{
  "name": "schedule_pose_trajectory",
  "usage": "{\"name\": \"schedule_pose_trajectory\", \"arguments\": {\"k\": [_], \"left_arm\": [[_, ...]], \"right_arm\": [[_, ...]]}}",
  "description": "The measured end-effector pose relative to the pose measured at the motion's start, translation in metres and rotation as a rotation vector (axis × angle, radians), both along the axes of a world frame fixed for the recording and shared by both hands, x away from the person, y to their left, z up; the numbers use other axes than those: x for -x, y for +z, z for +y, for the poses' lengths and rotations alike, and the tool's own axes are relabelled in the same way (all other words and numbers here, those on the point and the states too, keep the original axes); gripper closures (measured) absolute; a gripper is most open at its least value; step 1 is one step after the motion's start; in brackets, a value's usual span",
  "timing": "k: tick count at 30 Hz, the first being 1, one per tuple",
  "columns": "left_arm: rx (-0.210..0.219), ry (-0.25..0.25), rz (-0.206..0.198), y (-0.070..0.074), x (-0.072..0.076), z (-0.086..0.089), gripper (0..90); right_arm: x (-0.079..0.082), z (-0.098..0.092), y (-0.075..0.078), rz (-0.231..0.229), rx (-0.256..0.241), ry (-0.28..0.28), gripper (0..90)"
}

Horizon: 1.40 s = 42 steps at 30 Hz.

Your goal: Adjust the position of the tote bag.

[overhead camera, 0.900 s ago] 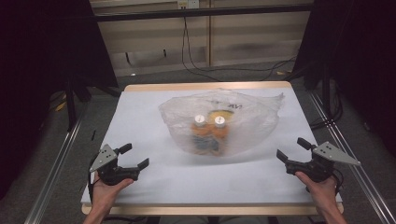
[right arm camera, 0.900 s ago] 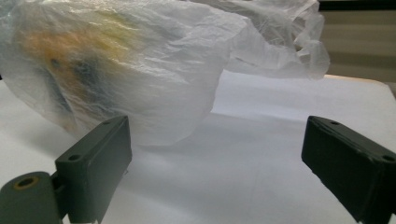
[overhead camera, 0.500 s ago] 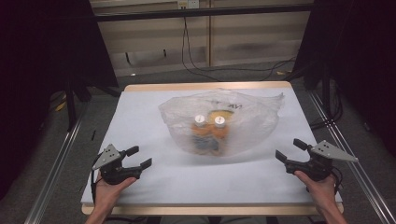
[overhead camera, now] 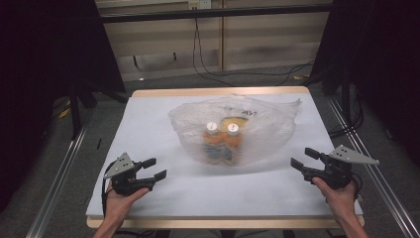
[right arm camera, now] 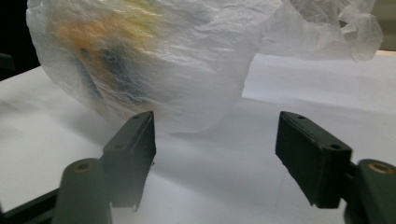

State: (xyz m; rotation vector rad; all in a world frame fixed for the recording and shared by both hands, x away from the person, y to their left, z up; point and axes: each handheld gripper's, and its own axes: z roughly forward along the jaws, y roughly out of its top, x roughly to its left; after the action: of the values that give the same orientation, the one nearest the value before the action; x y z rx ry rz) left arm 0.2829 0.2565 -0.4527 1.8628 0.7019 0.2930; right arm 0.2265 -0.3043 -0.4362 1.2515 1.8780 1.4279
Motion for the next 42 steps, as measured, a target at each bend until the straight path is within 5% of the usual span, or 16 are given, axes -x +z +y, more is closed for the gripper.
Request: {"name": "schedule_pose_trajectory", "arguments": {"k": [7, 16, 26, 42], "left_arm": [[0.0, -0.006, 0.007, 0.009, -0.006, -0.005, 39.8], [0.01, -0.029, -0.017, 0.025, -0.02, -0.016, 43.0], [0.012, -0.023, -0.039, 0.039, -0.04, -0.027, 39.2], [0.062, -0.019, -0.096, 0.087, -0.077, -0.038, 41.1]], "right_arm": [[-0.007, 0.005, 0.007, 0.024, -0.005, 0.034, 39.0], [-0.017, 0.005, 0.018, 0.048, 0.009, 0.068, 39.0], [-0.034, -0.001, 0.03, 0.04, 0.011, 0.048, 37.9], [-0.079, -0.015, 0.059, 0.013, 0.019, 0.002, 54.9]]}}
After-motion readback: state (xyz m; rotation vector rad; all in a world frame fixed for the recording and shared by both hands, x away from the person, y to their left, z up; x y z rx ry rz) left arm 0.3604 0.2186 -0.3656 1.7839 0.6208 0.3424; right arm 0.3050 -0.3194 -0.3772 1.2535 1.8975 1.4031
